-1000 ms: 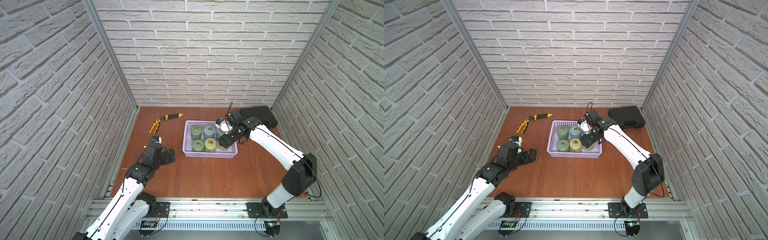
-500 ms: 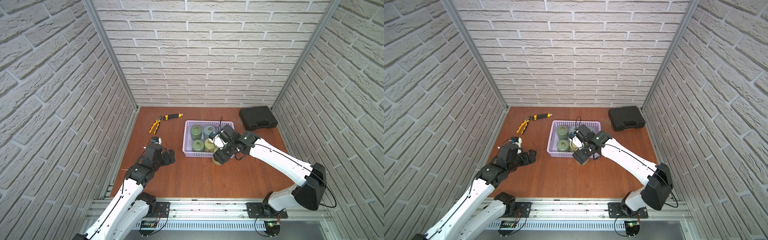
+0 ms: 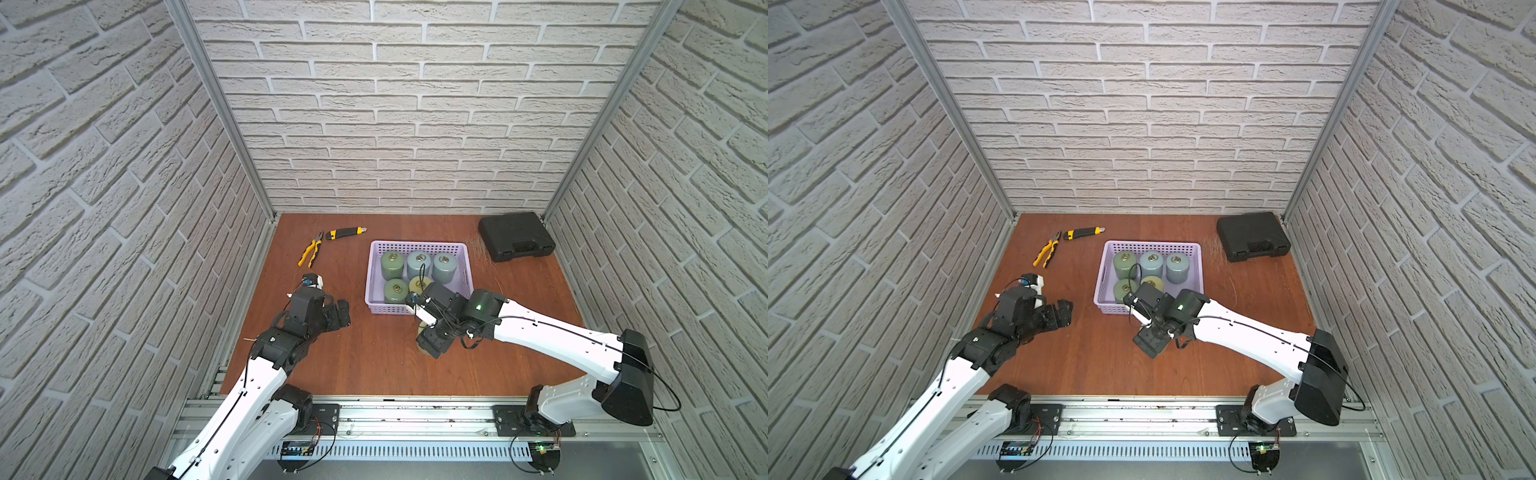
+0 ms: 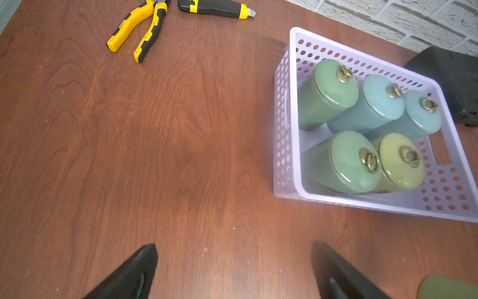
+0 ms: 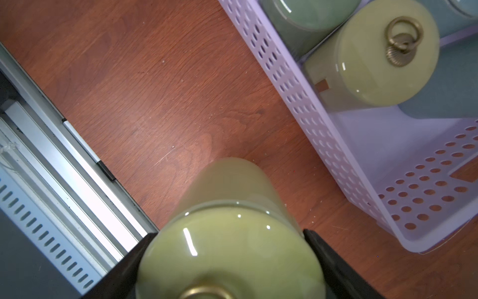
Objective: Take the tea canister out of the basket
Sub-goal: Place the tea canister at the center of the board.
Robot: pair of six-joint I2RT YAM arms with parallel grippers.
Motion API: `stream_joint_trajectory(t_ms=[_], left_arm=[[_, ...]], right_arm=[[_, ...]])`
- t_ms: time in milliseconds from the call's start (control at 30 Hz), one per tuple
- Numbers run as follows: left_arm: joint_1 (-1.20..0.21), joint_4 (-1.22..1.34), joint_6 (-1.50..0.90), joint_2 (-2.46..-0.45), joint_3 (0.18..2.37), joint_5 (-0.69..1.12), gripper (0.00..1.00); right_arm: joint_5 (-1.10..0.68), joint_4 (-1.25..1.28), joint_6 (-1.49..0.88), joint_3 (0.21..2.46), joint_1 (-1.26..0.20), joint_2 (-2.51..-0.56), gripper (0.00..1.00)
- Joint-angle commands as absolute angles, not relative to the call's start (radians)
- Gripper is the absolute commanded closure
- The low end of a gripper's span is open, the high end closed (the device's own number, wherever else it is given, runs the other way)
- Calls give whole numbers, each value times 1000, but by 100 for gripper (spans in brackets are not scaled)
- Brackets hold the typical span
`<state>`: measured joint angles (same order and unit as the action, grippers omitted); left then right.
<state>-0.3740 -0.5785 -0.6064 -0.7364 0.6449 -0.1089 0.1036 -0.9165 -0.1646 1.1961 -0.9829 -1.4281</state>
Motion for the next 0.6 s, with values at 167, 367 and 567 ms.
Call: stream_joint_trajectory(t_ms=[167,367,567], left_arm=[[-370,-580,-622,-728,621,-105,2],[-371,-584,-626,-728,617,-97,2],[-371,-586,-626,-728,614,-95,2]], right_arm=[[171,-804,-262,1142,-1093,-1380,50],[197,-769,-308,1102,-1168,-1389,50],[204,-739,-335,1072,-1215,-1404,50]])
